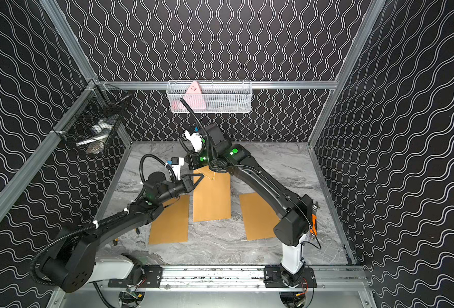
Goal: Open the file bag
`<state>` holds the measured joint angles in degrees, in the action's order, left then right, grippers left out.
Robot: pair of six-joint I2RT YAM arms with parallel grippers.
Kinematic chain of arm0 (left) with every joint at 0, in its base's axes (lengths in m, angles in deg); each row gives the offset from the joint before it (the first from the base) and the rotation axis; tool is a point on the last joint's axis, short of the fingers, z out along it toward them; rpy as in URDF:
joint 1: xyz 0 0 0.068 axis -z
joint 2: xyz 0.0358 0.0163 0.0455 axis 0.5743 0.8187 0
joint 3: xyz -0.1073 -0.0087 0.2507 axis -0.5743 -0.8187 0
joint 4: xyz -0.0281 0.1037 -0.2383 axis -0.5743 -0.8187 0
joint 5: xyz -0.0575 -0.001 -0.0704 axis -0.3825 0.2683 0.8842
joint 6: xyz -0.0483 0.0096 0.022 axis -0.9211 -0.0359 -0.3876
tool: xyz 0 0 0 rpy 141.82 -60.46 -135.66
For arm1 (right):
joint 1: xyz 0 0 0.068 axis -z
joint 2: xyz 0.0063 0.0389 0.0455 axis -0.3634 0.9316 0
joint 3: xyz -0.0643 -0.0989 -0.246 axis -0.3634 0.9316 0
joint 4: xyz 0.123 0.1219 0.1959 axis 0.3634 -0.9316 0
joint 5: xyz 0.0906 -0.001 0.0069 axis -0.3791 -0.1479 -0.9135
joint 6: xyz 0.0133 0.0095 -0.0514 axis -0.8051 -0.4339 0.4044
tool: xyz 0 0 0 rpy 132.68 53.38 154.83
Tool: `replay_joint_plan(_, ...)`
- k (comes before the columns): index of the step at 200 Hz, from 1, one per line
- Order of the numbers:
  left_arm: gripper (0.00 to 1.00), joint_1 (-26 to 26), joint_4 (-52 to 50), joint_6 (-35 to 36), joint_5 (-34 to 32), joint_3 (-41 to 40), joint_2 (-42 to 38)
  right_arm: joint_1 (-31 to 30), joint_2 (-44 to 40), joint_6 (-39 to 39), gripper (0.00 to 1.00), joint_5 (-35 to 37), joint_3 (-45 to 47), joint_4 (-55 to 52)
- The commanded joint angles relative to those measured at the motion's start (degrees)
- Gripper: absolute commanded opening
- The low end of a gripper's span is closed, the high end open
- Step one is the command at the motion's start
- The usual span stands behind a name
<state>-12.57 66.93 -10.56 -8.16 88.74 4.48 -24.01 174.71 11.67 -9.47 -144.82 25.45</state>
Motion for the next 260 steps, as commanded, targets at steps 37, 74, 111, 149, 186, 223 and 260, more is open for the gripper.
replay_joint_plan(37, 0.00, -0.59, -1.44, 2.62, -1.98, 2.36, -1.15, -0.12, -6.53, -1.20, 0.00, 2.55, 9.94, 4.64)
replay_joint_plan(74, 0.00, -1.59, -1.09, 2.45, -1.17, 3.75, 0.46, -0.02, -10.24, -2.25, 0.00, 4.16, 16.28, 6.62)
replay_joint_plan(111, 0.00, -2.52, -1.65, 2.71, -1.00, 5.28, 1.19, -0.03, -12.91, -3.51, 0.00, 4.43, 21.69, 8.35)
replay_joint_plan(149, 0.00, -3.81, -1.96, 2.71, -0.64, 6.63, 1.55, 0.01, -14.99, -4.81, 0.00, 4.40, 26.15, 9.97)
replay_joint_plan(186, 0.00, -4.81, -1.25, 2.20, -0.47, 7.16, 2.20, -0.03, -16.24, -5.64, 0.00, 4.52, 29.45, 10.91)
replay_joint_plan(223, 0.00, -5.56, -1.43, 2.27, -0.63, 7.67, 2.14, -0.01, -17.59, -6.63, 0.00, 4.37, 32.46, 11.58)
replay_joint_plan(260, 0.00, -6.04, -1.70, 2.53, -0.73, 8.21, 1.95, -0.03, -19.35, -7.73, 0.00, 4.77, 36.03, 12.35)
